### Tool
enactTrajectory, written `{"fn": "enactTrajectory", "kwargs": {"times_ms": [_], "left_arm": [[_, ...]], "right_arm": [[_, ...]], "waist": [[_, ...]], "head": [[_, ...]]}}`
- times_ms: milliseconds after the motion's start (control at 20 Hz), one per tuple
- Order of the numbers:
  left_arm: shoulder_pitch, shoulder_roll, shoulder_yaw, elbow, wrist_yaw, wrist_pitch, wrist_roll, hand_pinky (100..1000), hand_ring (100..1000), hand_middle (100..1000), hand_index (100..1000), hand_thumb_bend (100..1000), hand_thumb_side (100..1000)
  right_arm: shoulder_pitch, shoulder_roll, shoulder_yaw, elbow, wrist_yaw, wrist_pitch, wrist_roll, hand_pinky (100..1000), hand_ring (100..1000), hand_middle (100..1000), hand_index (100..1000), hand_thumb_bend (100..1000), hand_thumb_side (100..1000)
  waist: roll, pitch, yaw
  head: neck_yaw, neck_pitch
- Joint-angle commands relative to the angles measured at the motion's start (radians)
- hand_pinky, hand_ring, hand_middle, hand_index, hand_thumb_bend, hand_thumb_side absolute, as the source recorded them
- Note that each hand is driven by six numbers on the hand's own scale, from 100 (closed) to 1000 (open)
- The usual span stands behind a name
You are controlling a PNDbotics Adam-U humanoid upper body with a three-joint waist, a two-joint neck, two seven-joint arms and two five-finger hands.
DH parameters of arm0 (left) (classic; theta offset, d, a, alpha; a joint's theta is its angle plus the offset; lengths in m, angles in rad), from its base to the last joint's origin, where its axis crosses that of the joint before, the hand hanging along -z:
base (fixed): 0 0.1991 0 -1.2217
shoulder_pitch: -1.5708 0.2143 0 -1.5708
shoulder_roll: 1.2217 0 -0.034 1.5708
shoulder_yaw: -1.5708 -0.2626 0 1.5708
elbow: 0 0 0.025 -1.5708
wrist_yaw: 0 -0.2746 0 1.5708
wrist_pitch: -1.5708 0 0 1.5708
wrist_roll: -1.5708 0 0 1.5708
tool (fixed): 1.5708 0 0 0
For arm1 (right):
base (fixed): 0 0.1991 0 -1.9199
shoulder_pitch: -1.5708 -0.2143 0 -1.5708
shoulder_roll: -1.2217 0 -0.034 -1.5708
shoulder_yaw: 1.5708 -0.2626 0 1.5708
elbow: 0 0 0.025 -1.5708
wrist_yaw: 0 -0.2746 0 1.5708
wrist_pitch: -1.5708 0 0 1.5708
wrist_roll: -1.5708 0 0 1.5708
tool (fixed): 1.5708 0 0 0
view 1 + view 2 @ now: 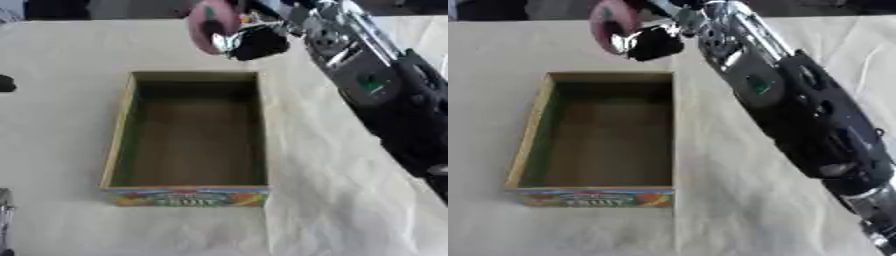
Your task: Pick up objects on the table and place them in the box.
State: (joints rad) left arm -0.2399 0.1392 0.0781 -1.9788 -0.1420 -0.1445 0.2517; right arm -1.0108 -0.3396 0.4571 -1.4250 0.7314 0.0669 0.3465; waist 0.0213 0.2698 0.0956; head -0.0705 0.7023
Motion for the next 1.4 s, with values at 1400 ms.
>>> {"fn": "enactTrajectory", "kwargs": {"times_ms": [1400], "left_arm": [[-0.003,0.005,-0.002,-0.016,-0.003,0.002,-0.008,527,510,551,655,100,798]], "right_arm": [[0.061,0.043,0.072,0.144,0.144,-0.197,0.181,615,755,512,631,100,475]], "waist": [[-0.005,-0.012,0.002]], "head": [[0.004,0.005]]}}
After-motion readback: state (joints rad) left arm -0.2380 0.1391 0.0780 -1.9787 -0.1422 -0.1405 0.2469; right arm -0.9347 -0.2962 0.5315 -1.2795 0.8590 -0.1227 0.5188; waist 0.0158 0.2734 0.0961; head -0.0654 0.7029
